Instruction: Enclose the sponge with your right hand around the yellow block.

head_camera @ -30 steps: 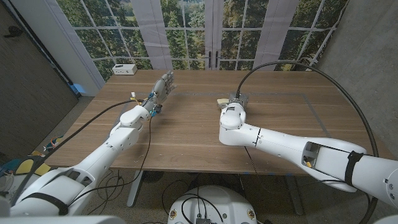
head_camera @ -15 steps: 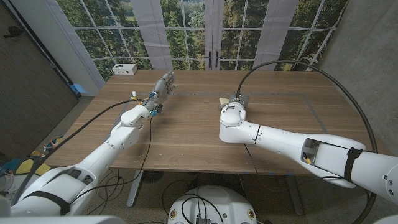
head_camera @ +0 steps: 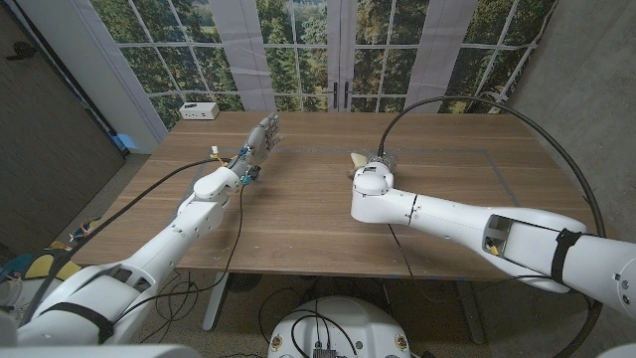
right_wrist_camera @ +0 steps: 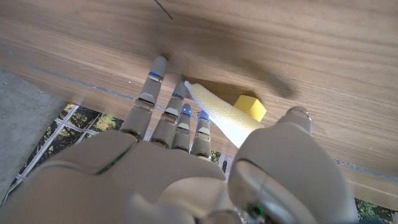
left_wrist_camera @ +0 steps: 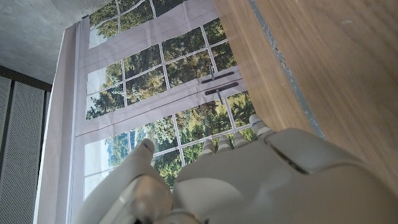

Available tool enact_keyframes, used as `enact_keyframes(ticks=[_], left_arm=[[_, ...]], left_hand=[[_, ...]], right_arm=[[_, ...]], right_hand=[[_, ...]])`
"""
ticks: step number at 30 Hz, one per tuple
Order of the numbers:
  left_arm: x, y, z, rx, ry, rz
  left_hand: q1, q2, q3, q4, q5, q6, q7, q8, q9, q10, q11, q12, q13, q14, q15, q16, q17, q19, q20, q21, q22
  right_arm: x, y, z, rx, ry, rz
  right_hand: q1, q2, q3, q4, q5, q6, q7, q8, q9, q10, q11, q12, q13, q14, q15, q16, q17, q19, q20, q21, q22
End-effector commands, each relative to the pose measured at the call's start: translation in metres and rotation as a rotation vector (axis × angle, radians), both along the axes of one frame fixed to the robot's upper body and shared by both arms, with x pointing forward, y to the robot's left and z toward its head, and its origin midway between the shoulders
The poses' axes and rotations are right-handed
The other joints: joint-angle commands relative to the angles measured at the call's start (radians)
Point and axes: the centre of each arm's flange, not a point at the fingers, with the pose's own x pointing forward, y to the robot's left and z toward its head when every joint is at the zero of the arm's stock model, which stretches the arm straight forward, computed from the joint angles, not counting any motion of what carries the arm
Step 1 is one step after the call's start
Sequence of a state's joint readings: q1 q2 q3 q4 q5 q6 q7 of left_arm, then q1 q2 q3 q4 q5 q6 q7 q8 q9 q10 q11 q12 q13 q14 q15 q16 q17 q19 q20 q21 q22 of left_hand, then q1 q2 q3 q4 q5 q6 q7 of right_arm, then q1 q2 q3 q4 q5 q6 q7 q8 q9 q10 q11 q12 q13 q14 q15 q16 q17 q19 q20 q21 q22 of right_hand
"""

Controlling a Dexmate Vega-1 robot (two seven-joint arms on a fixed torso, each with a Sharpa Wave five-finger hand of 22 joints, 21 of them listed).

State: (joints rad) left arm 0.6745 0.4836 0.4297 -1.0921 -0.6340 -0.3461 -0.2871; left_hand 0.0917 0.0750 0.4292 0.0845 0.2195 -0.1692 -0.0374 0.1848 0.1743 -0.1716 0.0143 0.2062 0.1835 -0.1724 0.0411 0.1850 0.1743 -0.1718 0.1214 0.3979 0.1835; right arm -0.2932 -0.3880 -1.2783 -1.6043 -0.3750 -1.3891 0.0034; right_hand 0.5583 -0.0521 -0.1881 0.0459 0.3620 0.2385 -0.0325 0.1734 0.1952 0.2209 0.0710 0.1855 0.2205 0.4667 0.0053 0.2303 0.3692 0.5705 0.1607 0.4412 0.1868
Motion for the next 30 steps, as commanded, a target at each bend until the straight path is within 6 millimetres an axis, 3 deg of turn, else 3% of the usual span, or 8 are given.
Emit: enact_keyframes(ticks=[1, 3, 4, 9, 14, 17, 26, 30], left_arm=[[0.006, 0.0, 0.002, 0.005, 0.007, -0.003], [0.006, 0.0, 0.002, 0.008, 0.004, 0.002], [0.006, 0.001, 0.002, 0.01, 0.005, 0.002], [0.006, 0.001, 0.003, 0.019, 0.003, 0.002], [0.006, 0.002, 0.002, 0.017, 0.006, 0.005], [0.006, 0.002, 0.003, 0.015, 0.004, -0.001], [0.005, 0.001, 0.004, 0.024, -0.006, -0.002], [0.005, 0.0, 0.006, 0.023, -0.018, -0.015]], left_hand=[[0.012, 0.003, -0.002, -0.002, 0.004, -0.062, -0.003, -0.002, 0.002, -0.158, 0.001, -0.005, 0.003, -0.161, 0.004, -0.002, 0.002, -0.015, 0.002, -0.005, 0.004], [0.013, 0.003, -0.002, -0.003, 0.004, -0.063, -0.003, -0.002, 0.002, -0.159, 0.001, -0.005, 0.003, -0.162, 0.005, -0.002, 0.002, -0.017, 0.003, -0.007, 0.004], [0.013, 0.003, -0.002, -0.003, 0.004, -0.063, -0.004, -0.002, 0.002, -0.159, 0.001, -0.005, 0.003, -0.162, 0.005, -0.002, 0.002, -0.017, 0.003, -0.007, 0.004], [0.015, 0.002, -0.003, -0.005, 0.003, -0.066, -0.006, -0.004, 0.002, -0.159, 0.0, -0.005, 0.003, -0.164, 0.005, -0.003, 0.002, -0.017, 0.001, -0.008, 0.004], [0.02, -0.003, -0.004, -0.011, 0.003, -0.07, -0.009, -0.004, 0.002, -0.164, 0.001, -0.006, 0.003, -0.17, 0.006, -0.005, 0.001, -0.02, 0.001, -0.012, 0.003], [0.021, -0.005, -0.005, -0.013, 0.003, -0.072, -0.009, -0.005, 0.002, -0.166, 0.002, -0.007, 0.003, -0.172, 0.006, -0.006, 0.001, -0.021, 0.001, -0.013, 0.003], [0.025, -0.009, -0.006, -0.018, 0.002, -0.072, -0.014, -0.004, 0.002, -0.167, 0.002, -0.007, 0.003, -0.17, 0.006, -0.005, 0.001, -0.02, 0.0, -0.015, 0.004], [0.026, -0.01, -0.007, -0.019, 0.002, -0.073, -0.015, -0.004, 0.002, -0.167, 0.002, -0.007, 0.003, -0.169, 0.007, -0.004, 0.001, -0.02, 0.002, -0.016, 0.004]], right_arm=[[-0.007, -0.005, 0.005, 0.146, 0.002, 0.124], [-0.01, -0.008, 0.006, 0.204, -0.047, 0.168], [-0.013, -0.009, 0.005, 0.232, -0.083, 0.176], [-0.019, -0.01, 0.01, 0.27, -0.162, 0.23], [-0.027, -0.014, 0.006, 0.385, -0.338, 0.264], [-0.023, -0.014, 0.009, 0.35, -0.284, 0.231], [-0.019, -0.014, 0.001, 0.324, -0.399, 0.115], [-0.015, -0.013, -0.002, 0.238, -0.397, 0.081]], right_hand=[[-0.009, -0.008, -0.027, 0.005, 0.015, -0.093, 0.007, -0.002, 0.004, -0.071, 0.01, -0.007, 0.003, -0.041, 0.019, -0.014, 0.006, -0.023, 0.007, -0.018, 0.002], [-0.01, -0.01, -0.03, 0.006, 0.015, -0.093, 0.005, 0.001, 0.004, -0.074, 0.014, -0.006, 0.003, -0.046, 0.022, -0.015, 0.006, -0.026, 0.009, -0.02, 0.001], [-0.017, -0.014, -0.038, 0.009, 0.017, -0.057, 0.005, 0.02, 0.004, -0.075, 0.015, 0.0, 0.002, -0.046, 0.023, -0.014, 0.006, -0.025, 0.01, -0.022, 0.001], [-0.028, -0.011, -0.052, 0.018, 0.023, 0.014, 0.007, 0.046, 0.004, -0.059, 0.017, 0.013, 0.002, -0.028, 0.023, -0.005, 0.005, -0.016, 0.015, -0.024, 0.002], [-0.021, 0.005, -0.067, 0.023, 0.035, 0.124, 0.014, 0.076, 0.003, 0.046, 0.015, 0.05, 0.0, 0.019, 0.018, 0.014, -0.001, 0.006, 0.018, -0.027, 0.002], [-0.005, 0.027, -0.07, 0.024, 0.043, 0.233, 0.004, 0.105, 0.003, 0.112, 0.009, 0.066, -0.001, 0.064, 0.015, 0.031, -0.004, 0.029, 0.012, -0.025, 0.002], [0.05, 0.102, -0.049, 0.019, 0.057, 0.376, -0.004, 0.135, 0.0, 0.194, -0.006, 0.08, -0.003, 0.128, -0.003, 0.057, -0.006, 0.058, -0.004, -0.024, 0.003], [0.089, 0.11, -0.04, 0.001, 0.06, 0.371, -0.01, 0.127, 0.0, 0.195, -0.015, 0.075, -0.004, 0.135, -0.015, 0.06, -0.006, 0.062, -0.015, -0.025, 0.004]])
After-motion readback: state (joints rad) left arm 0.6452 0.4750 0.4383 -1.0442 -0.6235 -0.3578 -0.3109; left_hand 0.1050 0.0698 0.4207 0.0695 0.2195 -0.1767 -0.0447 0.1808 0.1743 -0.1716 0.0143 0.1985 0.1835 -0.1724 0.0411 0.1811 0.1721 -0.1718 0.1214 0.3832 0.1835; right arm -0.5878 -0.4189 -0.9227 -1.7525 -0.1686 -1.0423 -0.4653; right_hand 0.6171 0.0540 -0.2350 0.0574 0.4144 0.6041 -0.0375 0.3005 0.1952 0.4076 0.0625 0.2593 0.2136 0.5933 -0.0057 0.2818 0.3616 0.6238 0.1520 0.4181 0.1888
